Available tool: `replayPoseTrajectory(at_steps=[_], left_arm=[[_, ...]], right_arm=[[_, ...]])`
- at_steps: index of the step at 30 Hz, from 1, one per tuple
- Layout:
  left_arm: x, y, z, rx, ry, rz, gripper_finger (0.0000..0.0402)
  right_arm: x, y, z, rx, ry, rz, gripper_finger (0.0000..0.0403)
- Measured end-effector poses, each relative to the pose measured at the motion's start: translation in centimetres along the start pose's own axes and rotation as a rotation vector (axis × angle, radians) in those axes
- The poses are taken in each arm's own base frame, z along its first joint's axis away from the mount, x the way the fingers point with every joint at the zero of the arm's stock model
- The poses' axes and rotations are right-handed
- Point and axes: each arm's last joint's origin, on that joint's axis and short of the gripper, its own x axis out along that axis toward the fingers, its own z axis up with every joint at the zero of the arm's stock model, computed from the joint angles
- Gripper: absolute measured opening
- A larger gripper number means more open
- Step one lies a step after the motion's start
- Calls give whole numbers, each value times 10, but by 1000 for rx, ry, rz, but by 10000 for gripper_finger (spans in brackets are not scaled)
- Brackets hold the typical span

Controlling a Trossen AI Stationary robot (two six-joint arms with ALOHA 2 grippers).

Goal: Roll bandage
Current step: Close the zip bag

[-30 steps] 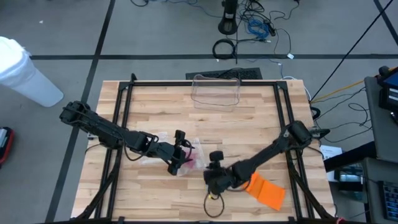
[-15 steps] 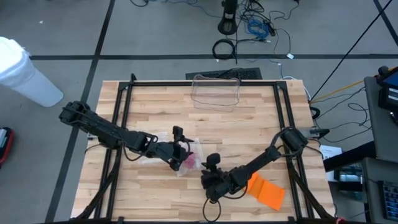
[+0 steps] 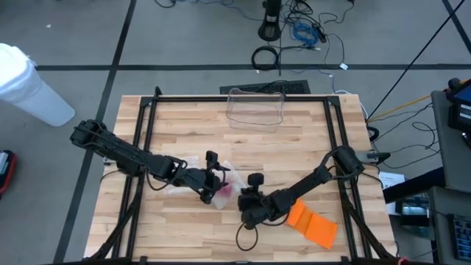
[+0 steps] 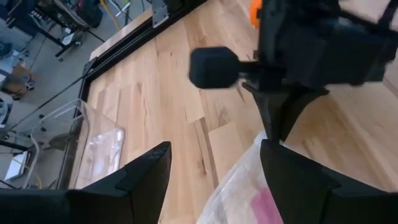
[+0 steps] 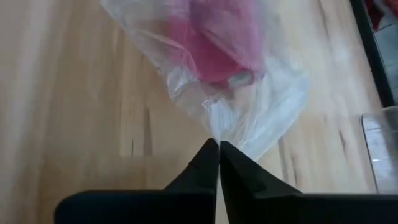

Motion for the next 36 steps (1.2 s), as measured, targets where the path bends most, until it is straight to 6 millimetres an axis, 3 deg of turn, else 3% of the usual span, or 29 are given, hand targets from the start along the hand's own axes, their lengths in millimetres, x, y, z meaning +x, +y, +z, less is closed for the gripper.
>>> replayPoseTrajectory(at_steps=[6, 12, 17, 22, 29, 36], left_arm=[[2, -1, 7, -104, -133, -214, 253], [4, 1, 15, -186, -228, -206, 253], [14, -5, 11, -176, -207, -252, 253], [25, 2, 8, -196, -149, -174, 253], [33, -2, 8, -198, -136, -238, 253], [32, 1, 6, -168, -94, -132, 253]], right_arm=[[-32, -38, 24, 171, -47, 114, 0], [-57, -85, 43, 373, -61, 317, 0], [-65, -102, 48, 387, -100, 325, 0], [-72, -108, 50, 396, -123, 326, 0], [-73, -101, 36, 237, -24, 309, 0], [-43, -39, -1, 87, 121, 317, 49]])
